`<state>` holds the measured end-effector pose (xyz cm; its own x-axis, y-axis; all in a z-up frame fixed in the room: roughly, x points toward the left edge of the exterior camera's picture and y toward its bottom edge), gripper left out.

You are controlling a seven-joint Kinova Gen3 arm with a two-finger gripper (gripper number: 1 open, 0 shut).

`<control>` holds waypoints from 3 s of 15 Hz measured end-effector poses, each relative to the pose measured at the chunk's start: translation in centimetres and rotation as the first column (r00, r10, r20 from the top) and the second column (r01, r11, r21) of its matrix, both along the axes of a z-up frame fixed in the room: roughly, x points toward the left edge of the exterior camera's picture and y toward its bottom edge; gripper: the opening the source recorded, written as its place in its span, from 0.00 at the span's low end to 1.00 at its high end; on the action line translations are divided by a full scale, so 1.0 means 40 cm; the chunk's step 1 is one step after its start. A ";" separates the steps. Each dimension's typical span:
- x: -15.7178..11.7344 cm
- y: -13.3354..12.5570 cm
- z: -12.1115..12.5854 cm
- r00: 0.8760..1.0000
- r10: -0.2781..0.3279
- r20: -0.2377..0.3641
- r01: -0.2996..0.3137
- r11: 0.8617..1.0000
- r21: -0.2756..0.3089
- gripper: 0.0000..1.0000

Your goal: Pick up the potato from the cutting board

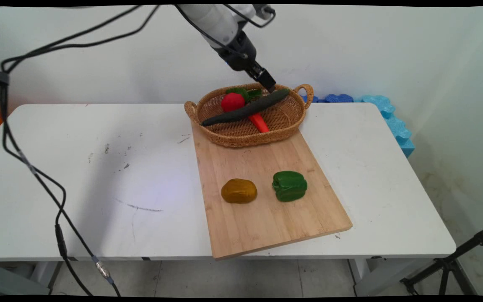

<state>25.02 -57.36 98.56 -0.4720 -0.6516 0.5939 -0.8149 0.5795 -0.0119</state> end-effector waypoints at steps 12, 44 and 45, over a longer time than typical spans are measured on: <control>0.084 0.286 0.096 0.969 -0.222 -0.105 0.221 0.975 -0.013 1.00; 0.061 0.468 -0.414 0.853 -0.520 0.046 0.518 0.854 0.046 1.00; 0.060 0.465 -0.418 0.851 -0.523 0.049 0.522 0.852 0.043 0.00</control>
